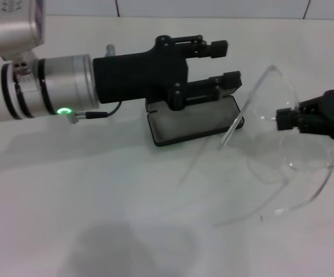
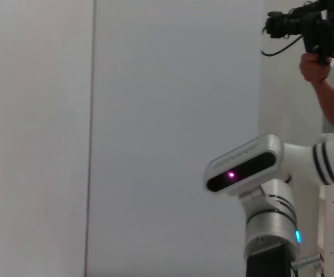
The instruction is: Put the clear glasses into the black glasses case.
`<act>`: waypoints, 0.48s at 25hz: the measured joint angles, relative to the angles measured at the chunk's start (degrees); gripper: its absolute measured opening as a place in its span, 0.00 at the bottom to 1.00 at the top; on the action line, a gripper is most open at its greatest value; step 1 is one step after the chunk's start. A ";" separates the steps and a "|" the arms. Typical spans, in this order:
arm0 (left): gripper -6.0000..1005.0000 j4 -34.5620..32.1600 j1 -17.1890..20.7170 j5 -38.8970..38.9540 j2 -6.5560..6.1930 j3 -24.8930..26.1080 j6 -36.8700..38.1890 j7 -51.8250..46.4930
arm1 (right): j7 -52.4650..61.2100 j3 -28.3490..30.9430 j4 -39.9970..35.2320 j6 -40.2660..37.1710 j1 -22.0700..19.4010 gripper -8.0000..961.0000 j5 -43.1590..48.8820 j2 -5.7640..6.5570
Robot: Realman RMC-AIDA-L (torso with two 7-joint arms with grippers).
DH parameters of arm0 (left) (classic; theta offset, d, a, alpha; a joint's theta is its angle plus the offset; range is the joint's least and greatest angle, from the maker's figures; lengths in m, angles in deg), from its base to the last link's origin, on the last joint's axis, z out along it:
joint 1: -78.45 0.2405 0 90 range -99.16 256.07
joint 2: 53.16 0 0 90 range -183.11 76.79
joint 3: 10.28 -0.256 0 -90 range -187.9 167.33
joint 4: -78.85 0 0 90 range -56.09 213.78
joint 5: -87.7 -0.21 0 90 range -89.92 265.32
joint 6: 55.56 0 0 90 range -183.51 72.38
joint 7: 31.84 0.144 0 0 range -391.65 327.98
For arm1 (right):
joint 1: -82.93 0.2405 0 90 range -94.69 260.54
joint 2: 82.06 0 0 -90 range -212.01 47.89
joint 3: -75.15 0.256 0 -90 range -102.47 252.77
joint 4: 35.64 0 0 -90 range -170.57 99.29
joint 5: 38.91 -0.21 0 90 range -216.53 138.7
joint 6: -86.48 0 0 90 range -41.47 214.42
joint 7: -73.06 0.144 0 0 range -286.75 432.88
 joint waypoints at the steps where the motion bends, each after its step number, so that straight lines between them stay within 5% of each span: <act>1: 0.58 0.67 -0.71 0.12 0.04 -0.14 0.13 0.38 | 0.20 -0.29 0.13 -0.14 0.46 0.13 0.30 -0.18; 12: 0.58 6.19 -4.05 1.54 0.39 -0.42 2.49 4.37 | 2.47 -1.31 0.58 -0.93 3.88 0.13 1.22 -3.03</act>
